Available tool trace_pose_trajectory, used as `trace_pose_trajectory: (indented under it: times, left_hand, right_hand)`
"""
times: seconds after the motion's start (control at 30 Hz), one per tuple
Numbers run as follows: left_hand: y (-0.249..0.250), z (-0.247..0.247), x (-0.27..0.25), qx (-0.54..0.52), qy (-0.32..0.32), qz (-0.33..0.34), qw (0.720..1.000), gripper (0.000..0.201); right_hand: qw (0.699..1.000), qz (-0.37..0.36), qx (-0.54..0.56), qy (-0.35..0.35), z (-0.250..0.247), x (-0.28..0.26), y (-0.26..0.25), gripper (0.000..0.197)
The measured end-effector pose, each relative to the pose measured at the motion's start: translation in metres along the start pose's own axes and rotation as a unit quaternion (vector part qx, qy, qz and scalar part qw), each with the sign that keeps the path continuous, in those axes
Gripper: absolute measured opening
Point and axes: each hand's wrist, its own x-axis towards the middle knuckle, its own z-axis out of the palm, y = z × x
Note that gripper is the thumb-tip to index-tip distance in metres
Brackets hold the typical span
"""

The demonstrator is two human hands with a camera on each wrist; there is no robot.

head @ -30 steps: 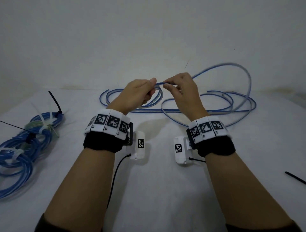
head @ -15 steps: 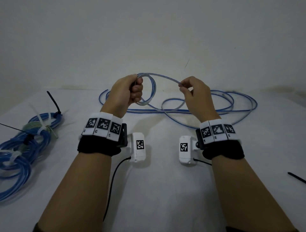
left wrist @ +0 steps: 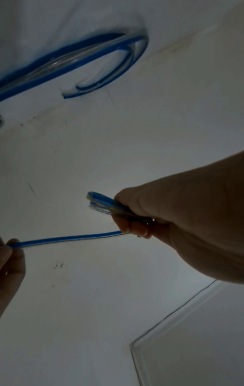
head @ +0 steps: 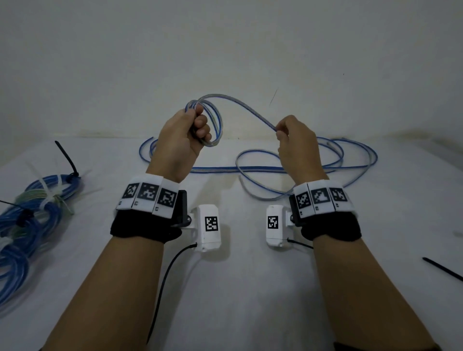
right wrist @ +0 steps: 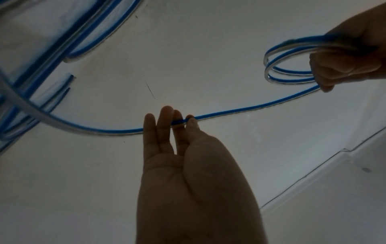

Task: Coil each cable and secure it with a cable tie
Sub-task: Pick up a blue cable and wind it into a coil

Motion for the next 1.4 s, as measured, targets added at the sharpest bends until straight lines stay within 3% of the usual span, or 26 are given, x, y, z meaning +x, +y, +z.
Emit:
trace_pose_trajectory:
  times: [0.23, 0.4, 0.67, 0.73, 0.87, 0.93, 1.1, 1.2, 1.33, 1.4]
  left_hand:
    - [-0.016, 0.016, -0.004, 0.095, -0.046, 0.050, 0.993, 0.028]
    - [-0.030, 0.018, -0.008, 0.306, -0.029, 0.138, 0.941, 0.022]
    - [-0.027, 0.012, -0.007, 0.351, -0.018, 0.195, 0.916, 0.022]
    - [-0.021, 0.013, -0.008, 0.434, -0.027, 0.202, 0.877, 0.022]
    - [-0.014, 0.006, -0.007, 0.676, -0.026, 0.191, 0.711, 0.021]
    - [-0.014, 0.001, -0.006, 0.705, -0.039, 0.168, 0.688, 0.018]
    - [-0.013, 0.006, -0.006, 0.727, -0.064, 0.109, 0.675, 0.018]
    - [-0.007, 0.005, -0.007, 0.723, -0.066, 0.080, 0.683, 0.027]
    - [-0.002, 0.004, -0.009, 0.643, -0.087, 0.031, 0.760, 0.035]
    - [-0.002, 0.004, -0.011, 0.609, -0.097, 0.018, 0.787, 0.038]
  right_hand:
    - [0.994, -0.076, 0.005, -0.080, 0.006, -0.003, -0.015, 0.024]
    - [0.980, -0.145, 0.005, -0.139, 0.005, -0.008, -0.031, 0.024]
    - [0.957, -0.174, 0.028, -0.231, 0.011, -0.012, -0.048, 0.016]
    - [0.954, -0.175, 0.051, -0.237, 0.011, -0.014, -0.051, 0.016]
    - [0.954, -0.184, 0.038, -0.232, 0.010, -0.014, -0.050, 0.019]
    - [0.958, -0.187, 0.033, -0.215, 0.006, -0.013, -0.049, 0.018]
    - [0.968, -0.207, -0.009, -0.143, 0.003, -0.011, -0.046, 0.013]
    - [0.975, -0.204, -0.041, -0.082, 0.001, -0.008, -0.037, 0.008]
    - [0.971, -0.224, -0.077, -0.030, 0.000, -0.005, -0.035, 0.008]
    - [0.971, -0.226, -0.069, -0.039, 0.000, -0.004, -0.034, 0.011]
